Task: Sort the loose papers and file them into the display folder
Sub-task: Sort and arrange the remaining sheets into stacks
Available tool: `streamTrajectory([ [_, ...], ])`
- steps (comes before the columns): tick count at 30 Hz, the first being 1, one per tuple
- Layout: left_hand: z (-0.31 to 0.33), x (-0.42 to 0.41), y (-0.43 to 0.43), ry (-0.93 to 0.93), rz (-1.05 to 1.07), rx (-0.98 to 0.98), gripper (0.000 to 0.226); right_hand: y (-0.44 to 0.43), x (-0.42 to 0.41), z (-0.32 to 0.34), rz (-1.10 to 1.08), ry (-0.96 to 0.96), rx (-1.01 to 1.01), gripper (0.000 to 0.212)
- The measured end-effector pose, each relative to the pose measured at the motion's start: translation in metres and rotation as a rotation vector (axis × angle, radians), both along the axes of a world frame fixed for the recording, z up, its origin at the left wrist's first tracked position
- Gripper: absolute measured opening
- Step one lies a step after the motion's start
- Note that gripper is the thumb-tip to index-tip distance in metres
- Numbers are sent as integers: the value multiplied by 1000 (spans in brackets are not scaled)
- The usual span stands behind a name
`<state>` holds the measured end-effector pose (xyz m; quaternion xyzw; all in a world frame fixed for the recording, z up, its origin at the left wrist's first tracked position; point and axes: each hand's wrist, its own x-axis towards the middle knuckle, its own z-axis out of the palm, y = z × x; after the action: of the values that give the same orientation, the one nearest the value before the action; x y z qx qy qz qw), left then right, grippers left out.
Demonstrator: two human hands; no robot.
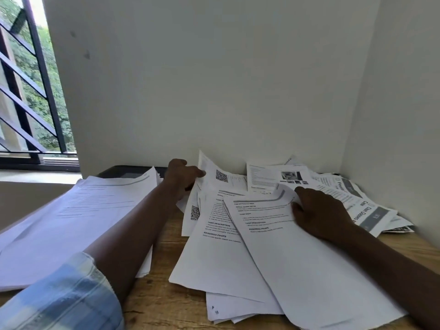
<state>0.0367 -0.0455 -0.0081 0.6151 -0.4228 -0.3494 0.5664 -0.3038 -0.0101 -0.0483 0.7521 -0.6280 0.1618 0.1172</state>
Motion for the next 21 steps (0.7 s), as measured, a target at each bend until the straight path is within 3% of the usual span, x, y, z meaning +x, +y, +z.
streamTrajectory([
  [3,1,-4,7,-126,-77,100,31,0,0,1,-12,10,10,30],
  [6,4,-9,15,-305,-156,126,27,0,0,2,-14,2,18,31],
  [10,7,-13,19,-256,-125,-127,29,1,0,2,-19,4,10,30],
  [16,17,-14,26,-571,336,-619,32,2,0,1,-12,-14,0,31],
  [21,23,5,16,-384,306,-731,29,4,1,3,-11,-14,-1,33],
])
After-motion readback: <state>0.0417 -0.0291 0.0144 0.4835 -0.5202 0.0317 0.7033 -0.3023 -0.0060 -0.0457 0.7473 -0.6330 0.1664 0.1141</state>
